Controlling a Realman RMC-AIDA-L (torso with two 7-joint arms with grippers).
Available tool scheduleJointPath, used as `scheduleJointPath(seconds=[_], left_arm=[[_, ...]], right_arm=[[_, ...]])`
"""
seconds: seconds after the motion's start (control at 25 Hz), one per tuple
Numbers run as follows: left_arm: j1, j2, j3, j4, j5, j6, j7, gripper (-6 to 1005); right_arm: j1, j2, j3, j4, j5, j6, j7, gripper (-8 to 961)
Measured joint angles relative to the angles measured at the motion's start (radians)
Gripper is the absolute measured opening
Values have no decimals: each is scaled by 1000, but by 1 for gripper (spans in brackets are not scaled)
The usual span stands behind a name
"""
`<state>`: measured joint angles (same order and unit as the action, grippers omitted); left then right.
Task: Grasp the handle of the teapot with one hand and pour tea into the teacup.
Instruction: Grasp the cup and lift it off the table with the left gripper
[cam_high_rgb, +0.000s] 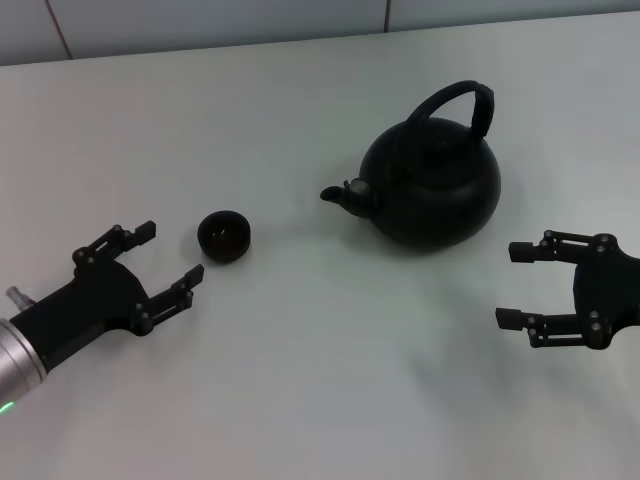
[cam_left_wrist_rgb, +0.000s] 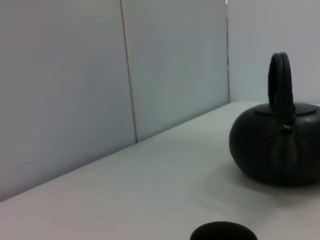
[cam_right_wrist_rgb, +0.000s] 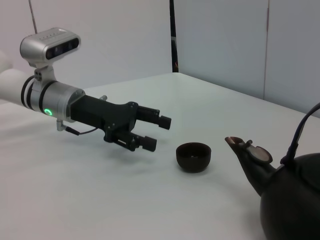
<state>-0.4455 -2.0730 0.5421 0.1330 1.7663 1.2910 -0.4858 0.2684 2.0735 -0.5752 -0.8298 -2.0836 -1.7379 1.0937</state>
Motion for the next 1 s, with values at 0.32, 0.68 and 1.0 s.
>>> scheduleJointPath(seconds=[0.32, 0.68, 1.0], left_arm=[[-13, -1, 21, -11, 0, -12, 3, 729], [-86, -5, 23, -57, -1, -113, -6, 720], [-141, -5, 22, -91, -1, -179, -11, 711]], right_arm=[[-2, 0, 0, -2, 0, 0, 0, 811], [-2, 0, 0, -6, -1, -3, 0, 811], [0, 0, 0, -6, -1, -4, 0, 811]])
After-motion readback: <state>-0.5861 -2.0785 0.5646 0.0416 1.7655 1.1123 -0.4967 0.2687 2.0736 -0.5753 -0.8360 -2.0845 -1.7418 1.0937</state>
